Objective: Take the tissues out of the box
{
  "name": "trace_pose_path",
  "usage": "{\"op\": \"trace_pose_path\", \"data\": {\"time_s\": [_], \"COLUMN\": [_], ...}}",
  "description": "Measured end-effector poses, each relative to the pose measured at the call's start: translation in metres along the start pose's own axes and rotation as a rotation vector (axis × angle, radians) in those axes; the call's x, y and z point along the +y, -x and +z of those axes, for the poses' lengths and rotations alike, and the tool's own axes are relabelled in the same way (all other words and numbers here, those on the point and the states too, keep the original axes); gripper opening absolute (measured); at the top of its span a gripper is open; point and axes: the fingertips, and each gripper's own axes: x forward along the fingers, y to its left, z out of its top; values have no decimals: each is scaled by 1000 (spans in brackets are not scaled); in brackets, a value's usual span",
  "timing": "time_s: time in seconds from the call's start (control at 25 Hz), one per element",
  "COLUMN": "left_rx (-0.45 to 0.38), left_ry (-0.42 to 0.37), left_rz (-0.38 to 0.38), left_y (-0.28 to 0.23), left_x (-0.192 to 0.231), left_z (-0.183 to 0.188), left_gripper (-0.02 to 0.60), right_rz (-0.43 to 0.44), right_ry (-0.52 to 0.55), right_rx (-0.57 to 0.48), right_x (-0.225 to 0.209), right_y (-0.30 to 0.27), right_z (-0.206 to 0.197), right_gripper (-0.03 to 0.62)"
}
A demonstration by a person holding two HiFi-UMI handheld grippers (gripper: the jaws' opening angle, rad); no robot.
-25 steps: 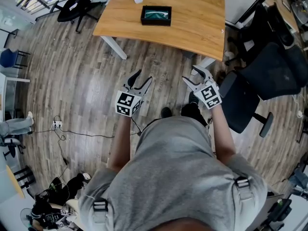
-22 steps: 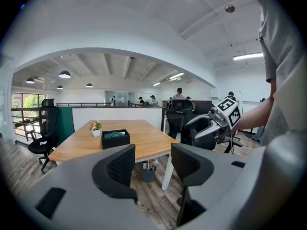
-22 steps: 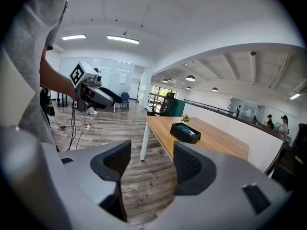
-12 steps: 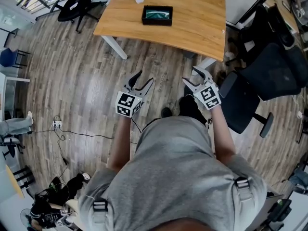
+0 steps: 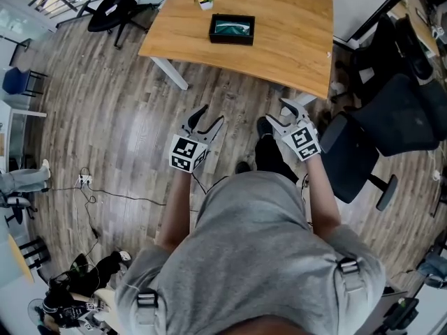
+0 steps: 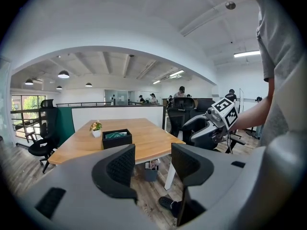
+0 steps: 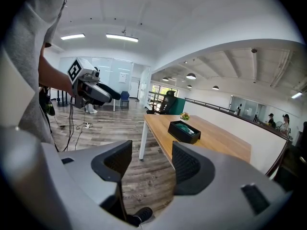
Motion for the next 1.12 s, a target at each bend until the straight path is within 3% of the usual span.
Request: {"op": "trace_pose_path", "data": {"time_s": [1.12], "left_rx": [12], "left_ry": [59], "left_rz": [51], "left_y": [-137], "left_x": [81], "left_z": [61], "left_gripper": [238], "right_rz": [129], "right_ry": [1], "right_rx": [-12], "right_x": [-150], "right_y": [-106], "right_z": [13], "right_gripper": [249]}}
